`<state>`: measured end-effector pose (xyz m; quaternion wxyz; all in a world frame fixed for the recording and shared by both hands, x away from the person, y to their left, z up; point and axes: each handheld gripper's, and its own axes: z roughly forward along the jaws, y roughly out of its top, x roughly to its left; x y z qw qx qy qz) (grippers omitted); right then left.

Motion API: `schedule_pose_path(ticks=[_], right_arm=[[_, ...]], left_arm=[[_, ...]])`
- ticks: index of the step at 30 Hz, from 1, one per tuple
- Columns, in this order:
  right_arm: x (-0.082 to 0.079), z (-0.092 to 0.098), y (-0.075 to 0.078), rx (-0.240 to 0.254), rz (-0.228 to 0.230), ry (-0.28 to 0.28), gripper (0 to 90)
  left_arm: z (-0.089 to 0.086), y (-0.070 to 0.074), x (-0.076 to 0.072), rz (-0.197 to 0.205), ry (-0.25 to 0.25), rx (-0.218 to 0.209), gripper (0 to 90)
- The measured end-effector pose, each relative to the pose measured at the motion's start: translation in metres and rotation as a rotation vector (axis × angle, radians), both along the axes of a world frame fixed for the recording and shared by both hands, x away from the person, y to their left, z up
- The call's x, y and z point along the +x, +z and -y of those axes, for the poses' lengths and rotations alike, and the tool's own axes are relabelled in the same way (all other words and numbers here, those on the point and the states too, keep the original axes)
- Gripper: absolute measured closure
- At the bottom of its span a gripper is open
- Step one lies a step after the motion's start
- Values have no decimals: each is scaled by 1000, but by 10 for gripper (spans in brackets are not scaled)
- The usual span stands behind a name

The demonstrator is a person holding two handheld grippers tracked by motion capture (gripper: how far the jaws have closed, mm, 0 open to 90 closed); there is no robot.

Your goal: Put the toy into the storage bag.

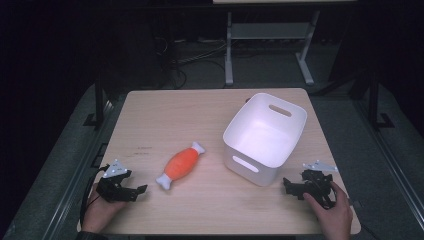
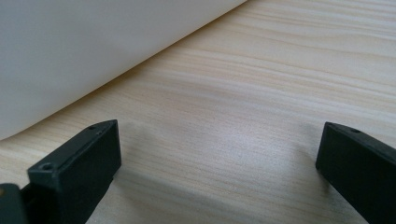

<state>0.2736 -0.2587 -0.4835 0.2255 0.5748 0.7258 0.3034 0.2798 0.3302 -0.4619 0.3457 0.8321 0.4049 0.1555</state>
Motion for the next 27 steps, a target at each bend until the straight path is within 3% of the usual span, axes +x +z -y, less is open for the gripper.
schedule_pose_path(ticks=[10, 27], right_arm=[[0, 0, 0, 0, 0, 0, 0], [0, 0, 0, 0, 0, 0, 0]], left_arm=[[2, 13, 4, -44, -11, -15, 135], [19, 30, 14, -18, -21, -41, 136]])
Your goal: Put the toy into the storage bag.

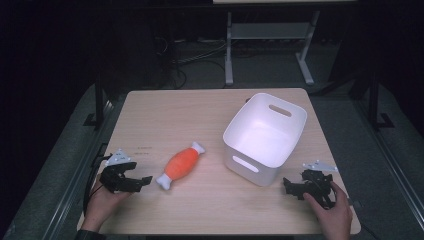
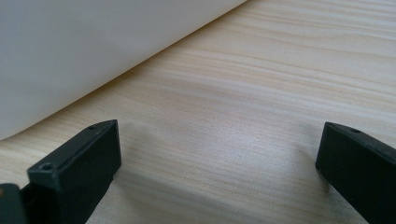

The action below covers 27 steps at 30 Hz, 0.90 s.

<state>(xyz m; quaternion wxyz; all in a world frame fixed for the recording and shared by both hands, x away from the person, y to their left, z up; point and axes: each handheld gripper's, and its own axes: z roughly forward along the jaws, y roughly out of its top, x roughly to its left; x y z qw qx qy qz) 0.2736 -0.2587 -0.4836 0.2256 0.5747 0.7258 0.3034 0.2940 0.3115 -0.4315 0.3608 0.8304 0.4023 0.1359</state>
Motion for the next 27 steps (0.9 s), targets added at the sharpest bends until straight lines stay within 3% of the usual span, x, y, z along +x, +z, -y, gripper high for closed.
schedule_pose_path(ticks=[27], right_arm=[[0, 0, 0, 0, 0, 0, 0]], left_arm=[[34, 16, 21, 28, -57, -24, 138]])
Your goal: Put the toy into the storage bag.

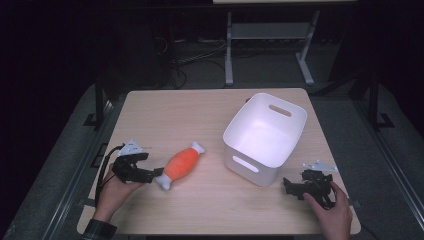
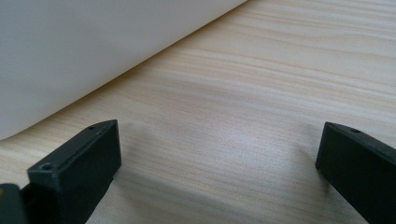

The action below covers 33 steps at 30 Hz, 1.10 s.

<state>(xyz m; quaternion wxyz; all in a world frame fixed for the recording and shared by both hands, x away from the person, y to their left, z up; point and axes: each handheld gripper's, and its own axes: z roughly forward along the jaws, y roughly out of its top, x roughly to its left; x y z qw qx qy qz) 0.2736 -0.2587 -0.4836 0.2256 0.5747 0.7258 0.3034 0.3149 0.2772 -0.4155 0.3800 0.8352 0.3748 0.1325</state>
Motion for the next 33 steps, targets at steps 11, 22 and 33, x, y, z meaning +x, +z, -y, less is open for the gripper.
schedule_pose_path(ticks=[11, 22, 33], right_arm=[[0, 0, 0, 0, 0, 0, 0], [0, 0, 0, 0, 0, 0, 0], [0, 0, 0, 0, 0, 0, 0]], left_arm=[[16, 2, 7, 6, -28, 7, 138], [32, 4, 14, 11, -54, 14, 138], [42, 1, 18, 6, -62, 14, 138]])
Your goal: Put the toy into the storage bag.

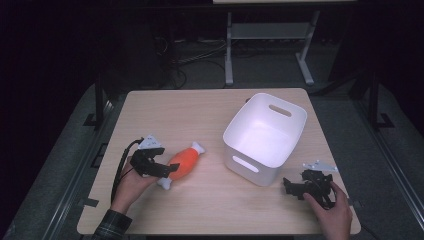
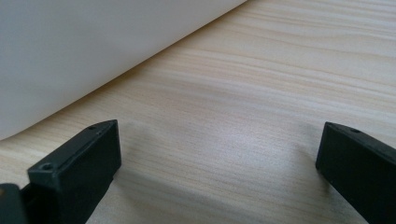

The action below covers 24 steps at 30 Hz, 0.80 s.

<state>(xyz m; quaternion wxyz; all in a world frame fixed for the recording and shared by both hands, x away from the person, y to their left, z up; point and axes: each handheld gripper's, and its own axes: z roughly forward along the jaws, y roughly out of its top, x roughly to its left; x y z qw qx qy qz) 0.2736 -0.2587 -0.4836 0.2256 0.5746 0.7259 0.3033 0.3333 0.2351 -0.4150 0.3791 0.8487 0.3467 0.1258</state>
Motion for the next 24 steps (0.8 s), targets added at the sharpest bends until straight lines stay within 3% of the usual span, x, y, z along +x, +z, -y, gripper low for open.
schedule_pose_path(ticks=[16, 24], right_arm=[[0, 0, 0, 0, 0, 0, 0], [0, 0, 0, 0, 0, 0, 0]], left_arm=[[23, -7, 5, 6, 3, -2, 124], [30, -11, 7, 11, 19, 19, 122]])
